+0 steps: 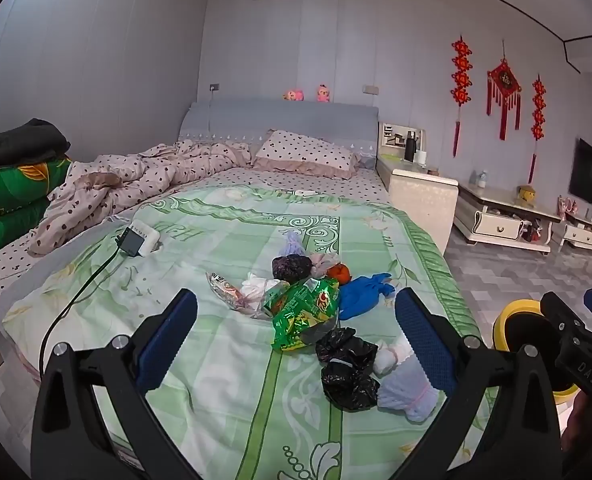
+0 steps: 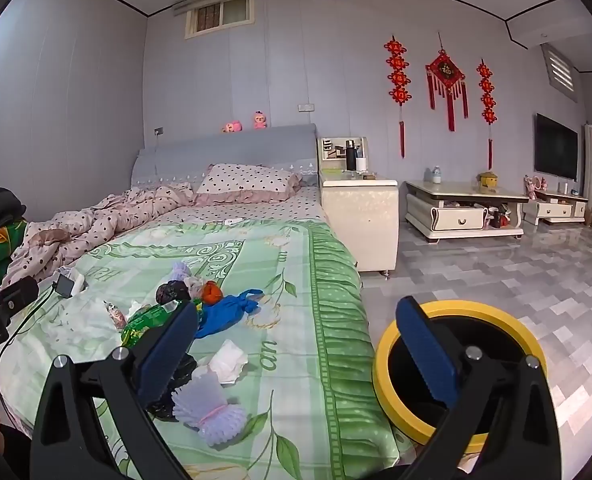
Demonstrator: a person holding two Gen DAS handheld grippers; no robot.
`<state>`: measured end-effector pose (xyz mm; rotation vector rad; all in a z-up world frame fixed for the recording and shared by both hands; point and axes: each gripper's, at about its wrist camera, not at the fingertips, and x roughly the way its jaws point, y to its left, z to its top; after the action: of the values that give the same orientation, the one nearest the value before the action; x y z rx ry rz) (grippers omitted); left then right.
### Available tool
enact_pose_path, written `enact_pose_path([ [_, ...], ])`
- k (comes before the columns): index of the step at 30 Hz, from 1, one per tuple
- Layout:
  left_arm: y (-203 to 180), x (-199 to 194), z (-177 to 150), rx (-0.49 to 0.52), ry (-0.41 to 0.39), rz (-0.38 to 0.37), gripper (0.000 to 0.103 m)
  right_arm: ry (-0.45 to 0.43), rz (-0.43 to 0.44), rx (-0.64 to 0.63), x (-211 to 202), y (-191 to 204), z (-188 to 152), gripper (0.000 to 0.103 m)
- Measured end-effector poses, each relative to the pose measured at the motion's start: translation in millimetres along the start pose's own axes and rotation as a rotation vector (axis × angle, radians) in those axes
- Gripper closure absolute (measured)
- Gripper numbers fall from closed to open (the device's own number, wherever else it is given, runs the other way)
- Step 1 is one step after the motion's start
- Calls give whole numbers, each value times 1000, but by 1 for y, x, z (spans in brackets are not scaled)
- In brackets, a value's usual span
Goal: Collect trash
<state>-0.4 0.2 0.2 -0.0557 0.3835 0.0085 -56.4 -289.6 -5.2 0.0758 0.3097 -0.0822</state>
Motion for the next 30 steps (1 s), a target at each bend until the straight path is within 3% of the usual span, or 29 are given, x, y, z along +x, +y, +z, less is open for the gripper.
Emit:
enact_pose_path([
  [30,2,-3,6,-6,1,-10,8,-1,-1,-3,1,2,0,7],
])
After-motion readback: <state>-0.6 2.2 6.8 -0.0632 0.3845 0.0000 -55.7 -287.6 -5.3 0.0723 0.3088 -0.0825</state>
